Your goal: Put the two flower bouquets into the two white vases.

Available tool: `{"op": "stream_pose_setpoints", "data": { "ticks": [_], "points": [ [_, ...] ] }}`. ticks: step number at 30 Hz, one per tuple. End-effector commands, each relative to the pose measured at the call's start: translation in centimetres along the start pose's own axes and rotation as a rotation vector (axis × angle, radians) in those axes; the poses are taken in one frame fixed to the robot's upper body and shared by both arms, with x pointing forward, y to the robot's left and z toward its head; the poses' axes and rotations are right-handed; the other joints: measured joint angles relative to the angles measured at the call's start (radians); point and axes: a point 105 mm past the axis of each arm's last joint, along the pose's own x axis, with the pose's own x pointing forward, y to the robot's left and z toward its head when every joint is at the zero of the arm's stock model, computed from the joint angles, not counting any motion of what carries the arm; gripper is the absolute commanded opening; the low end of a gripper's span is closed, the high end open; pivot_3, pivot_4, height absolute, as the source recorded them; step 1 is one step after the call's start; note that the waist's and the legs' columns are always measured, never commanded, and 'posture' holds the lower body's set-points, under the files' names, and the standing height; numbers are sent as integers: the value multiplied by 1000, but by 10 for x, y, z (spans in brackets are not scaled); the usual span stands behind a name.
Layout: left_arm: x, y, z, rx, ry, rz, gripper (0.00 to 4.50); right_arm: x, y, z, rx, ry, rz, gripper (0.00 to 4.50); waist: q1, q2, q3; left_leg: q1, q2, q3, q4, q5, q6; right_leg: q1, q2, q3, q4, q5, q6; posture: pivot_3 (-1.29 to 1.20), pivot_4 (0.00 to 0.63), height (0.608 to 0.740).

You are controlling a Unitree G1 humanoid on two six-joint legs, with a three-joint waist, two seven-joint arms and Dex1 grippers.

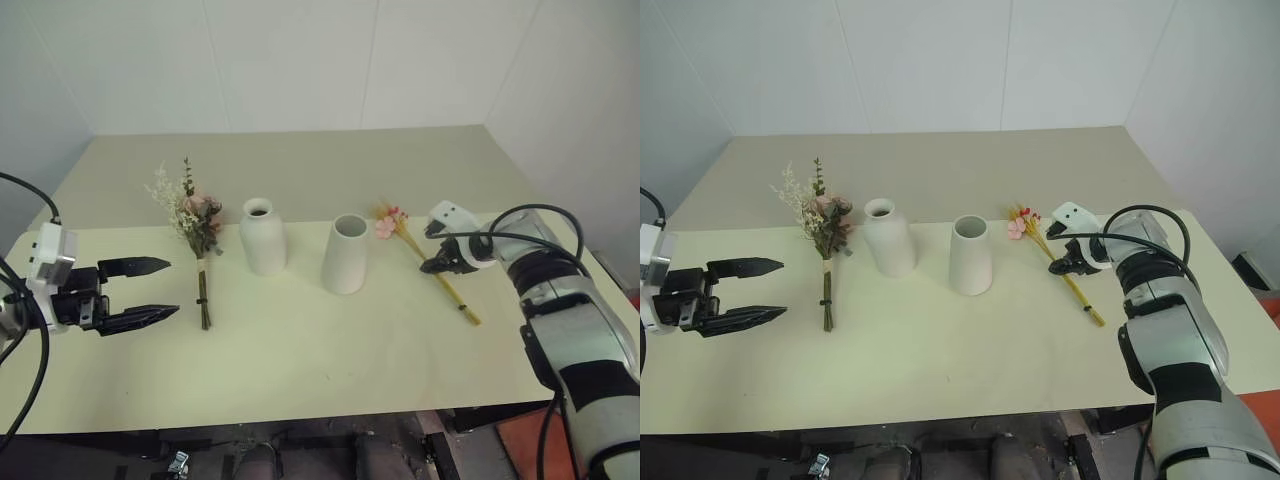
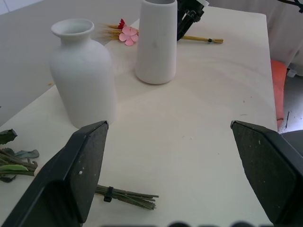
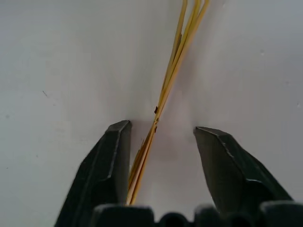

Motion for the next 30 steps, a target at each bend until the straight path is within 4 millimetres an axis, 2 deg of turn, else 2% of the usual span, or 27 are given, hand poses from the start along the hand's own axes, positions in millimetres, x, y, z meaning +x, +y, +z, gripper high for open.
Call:
{"op": "stream_pose_setpoints", "data": {
  "ticks": [1,4,8,9,12,15,18,21,23,27,30],
  "points": [
    [-4,-3,10,52,-17,19,4500,-3,-3,8,-14,-14,-12,1188,-1,0,0,1,0,0,0,0,0,0,0,0,0,0,0,0,150,740],
    [-4,-3,10,51,-17,24,4500,0,-2,10,-5,-20,-24,110,-1,0,0,2,1,0,0,0,0,0,1,0,1,0,0,0,150,740],
    [-5,-3,10,52,-19,36,4500,-3,-19,23,13,-86,-182,50,-3,0,0,3,1,0,0,0,0,1,1,0,2,1,-1,0,150,740],
    [-5,-3,11,54,-19,39,4500,-9,-30,36,15,-181,-294,50,-3,0,0,2,0,0,0,0,0,1,1,1,2,1,-1,0,150,740],
    [-8,-3,12,56,-17,50,4500,-52,-59,82,46,-555,-563,50,-4,0,0,1,0,0,0,0,0,-1,1,2,2,1,-1,0,150,740],
    [-10,-3,12,52,-16,56,4500,-99,-67,108,163,-897,-635,50,-3,0,0,0,0,0,-1,0,0,-2,2,2,1,1,-1,0,150,740],
    [-9,-2,12,48,-24,50,4500,-144,-50,122,271,-1253,-405,50,2,0,0,0,1,0,-2,0,0,-1,2,2,0,1,-1,0,150,740],
    [-7,2,13,49,-26,46,4500,-183,-27,129,273,-1492,-293,50,6,0,0,0,1,0,-3,0,0,0,1,1,-1,1,0,0,150,740],
    [-6,4,14,51,-26,39,4500,-203,-6,134,269,-1593,-190,50,5,1,0,0,1,0,-2,0,0,0,1,1,0,1,0,0,150,740],
    [-4,8,14,52,-25,28,4500,-217,32,142,231,-1658,-37,50,1,1,0,2,1,-1,-2,0,0,0,2,1,2,1,-1,0,150,740],
    [-4,9,13,51,-25,24,4500,-218,51,147,251,-1681,26,50,-3,1,0,3,4,0,-2,0,0,0,4,2,2,1,-1,0,150,740]
  ]
}}
